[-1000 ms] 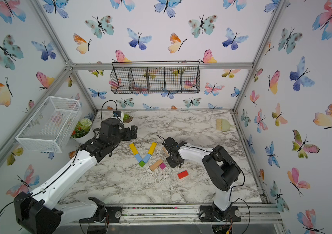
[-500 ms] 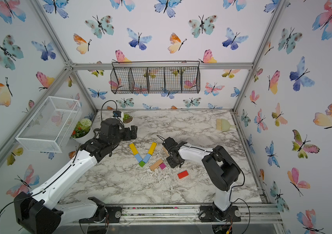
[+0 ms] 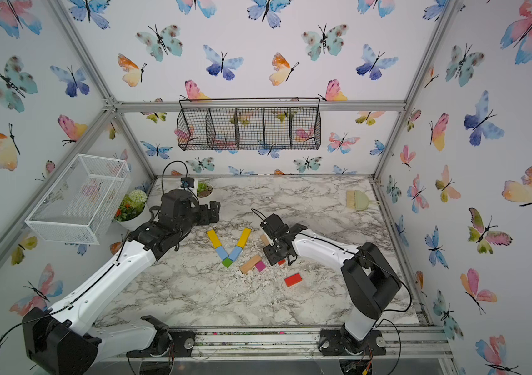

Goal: Assemble the letter v with building blocks
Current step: Assemble the building block at the center of the board, then pick up the building block from the center of the board.

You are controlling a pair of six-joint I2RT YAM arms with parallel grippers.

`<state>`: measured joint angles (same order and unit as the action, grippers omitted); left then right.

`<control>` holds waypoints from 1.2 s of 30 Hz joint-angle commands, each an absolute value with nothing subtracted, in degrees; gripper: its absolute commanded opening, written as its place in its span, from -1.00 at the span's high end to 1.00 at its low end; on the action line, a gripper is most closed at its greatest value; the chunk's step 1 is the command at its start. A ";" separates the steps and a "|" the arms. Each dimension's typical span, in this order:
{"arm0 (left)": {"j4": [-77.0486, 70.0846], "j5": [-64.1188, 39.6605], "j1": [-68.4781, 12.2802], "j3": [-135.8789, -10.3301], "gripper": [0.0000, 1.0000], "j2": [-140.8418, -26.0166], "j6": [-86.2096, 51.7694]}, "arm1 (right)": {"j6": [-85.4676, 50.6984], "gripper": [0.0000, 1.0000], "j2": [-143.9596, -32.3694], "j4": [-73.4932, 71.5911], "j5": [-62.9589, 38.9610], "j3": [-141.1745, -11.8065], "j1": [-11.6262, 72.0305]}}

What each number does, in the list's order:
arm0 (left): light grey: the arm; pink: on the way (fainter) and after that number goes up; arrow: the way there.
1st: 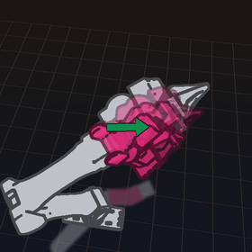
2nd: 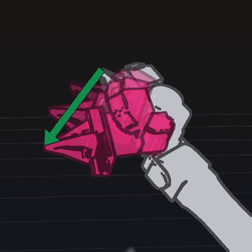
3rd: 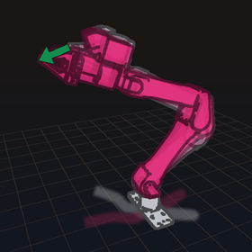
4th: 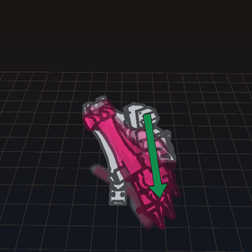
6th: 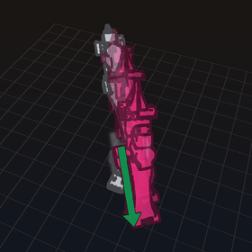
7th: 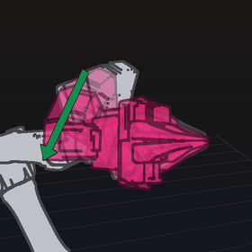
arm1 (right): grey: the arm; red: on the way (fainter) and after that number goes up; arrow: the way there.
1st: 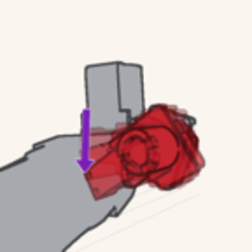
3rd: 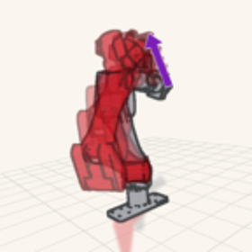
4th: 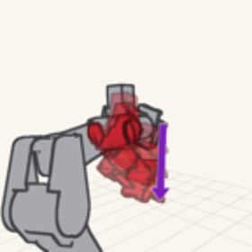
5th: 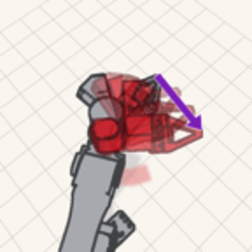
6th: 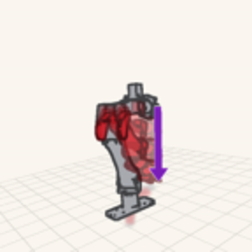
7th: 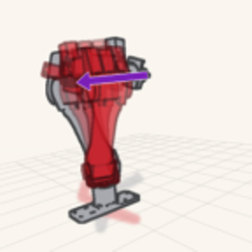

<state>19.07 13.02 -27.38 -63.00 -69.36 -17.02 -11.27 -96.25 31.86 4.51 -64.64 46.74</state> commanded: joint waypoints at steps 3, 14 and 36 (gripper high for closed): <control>19.44 13.08 -26.98 -64.66 -0.94 -68.80 -17.05 | -13.86 -0.33 -97.23 30.78 2.90 -66.01 51.30; 20.83 14.31 -26.98 -65.22 -0.94 -67.50 -17.31 | -16.50 -0.35 -101.95 27.65 3.73 -66.05 55.68; 21.18 15.02 -26.77 -64.71 -0.94 -67.15 -16.96 | -17.23 -0.26 -106.88 24.92 7.56 -65.41 55.72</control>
